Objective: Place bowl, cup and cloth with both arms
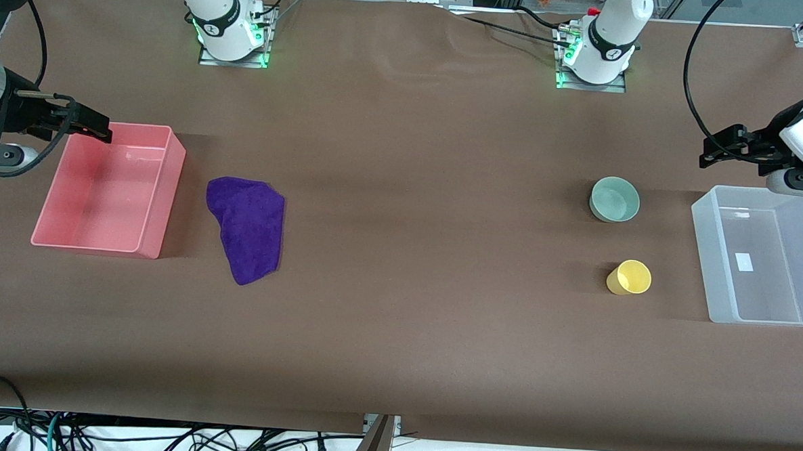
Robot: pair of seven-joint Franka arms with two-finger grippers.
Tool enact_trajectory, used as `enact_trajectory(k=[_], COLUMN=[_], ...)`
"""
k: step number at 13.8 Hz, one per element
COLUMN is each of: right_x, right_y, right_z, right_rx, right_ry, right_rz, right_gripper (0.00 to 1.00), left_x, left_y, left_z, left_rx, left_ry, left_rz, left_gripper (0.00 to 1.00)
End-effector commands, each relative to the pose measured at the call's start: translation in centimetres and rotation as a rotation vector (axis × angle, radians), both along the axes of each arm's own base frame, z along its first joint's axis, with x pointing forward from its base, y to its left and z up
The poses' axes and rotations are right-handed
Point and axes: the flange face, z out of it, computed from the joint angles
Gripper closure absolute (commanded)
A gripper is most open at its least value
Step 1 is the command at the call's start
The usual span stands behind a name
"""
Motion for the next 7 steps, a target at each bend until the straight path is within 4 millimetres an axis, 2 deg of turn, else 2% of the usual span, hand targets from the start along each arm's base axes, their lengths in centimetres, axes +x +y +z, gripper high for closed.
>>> enact_trajectory(k=[1, 5, 7], right_x=[0.2, 0.5, 0.8], right_y=[-0.3, -0.8, -0.7], right_z=[0.4, -0.1, -0.8], right_rx=[0.009, 0.011, 0.018], right_ry=[-0.008, 0.000, 0.012], right_rz=[0.004, -0.005, -0.008], right_gripper=[0.00, 0.00, 0.00], left_x=[0.5, 0.4, 0.2], left_y=[0.0, 0.1, 1.3], left_z=[0.4, 0.2, 0.1], left_rx=[-0.005, -0.007, -0.021], left_ry=[-0.003, 0.005, 0.015], left_rz=[-0.019, -0.019, 0.000], left_gripper=[0.00, 0.00, 0.00])
